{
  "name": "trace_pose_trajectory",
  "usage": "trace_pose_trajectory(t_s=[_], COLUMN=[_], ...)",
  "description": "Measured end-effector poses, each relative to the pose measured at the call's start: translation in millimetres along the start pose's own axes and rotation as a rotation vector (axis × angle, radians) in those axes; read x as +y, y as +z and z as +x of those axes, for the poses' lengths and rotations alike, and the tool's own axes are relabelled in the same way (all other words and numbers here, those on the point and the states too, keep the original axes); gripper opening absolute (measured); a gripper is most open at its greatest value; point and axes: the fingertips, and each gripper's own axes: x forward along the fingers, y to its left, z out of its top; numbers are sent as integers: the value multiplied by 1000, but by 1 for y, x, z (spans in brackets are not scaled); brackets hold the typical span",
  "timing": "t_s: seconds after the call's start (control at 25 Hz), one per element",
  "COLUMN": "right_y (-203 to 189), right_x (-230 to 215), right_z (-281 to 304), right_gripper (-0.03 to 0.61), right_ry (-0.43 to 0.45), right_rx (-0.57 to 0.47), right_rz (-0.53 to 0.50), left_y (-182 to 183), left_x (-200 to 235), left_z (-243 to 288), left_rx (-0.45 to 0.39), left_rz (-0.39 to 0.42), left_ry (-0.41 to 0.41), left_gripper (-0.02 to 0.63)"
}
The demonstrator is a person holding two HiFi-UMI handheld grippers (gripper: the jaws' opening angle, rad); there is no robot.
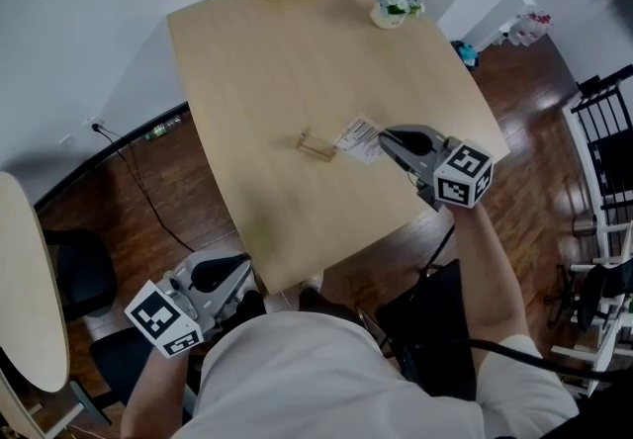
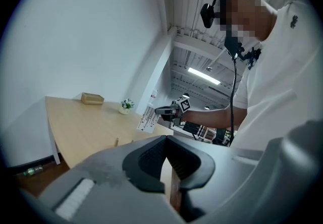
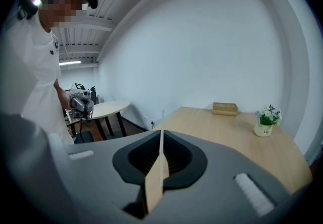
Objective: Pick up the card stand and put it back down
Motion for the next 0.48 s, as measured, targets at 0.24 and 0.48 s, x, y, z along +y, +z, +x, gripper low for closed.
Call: trace_pose_trajectory(t_s=[0.24,0.48], right_y=[0,-1], right_x=[29,65], right_z=[-34,-66], right_gripper=[20,20], right_ry=[-39,-78], right_rx=[3,2], right_rz=[0,-3], left_y=[0,8], left_x=[-5,-7], left_z=[2,11], left_rx=[22,22], left_rz=[36,66], left_ry=[-54,-105], left_gripper=[4,3])
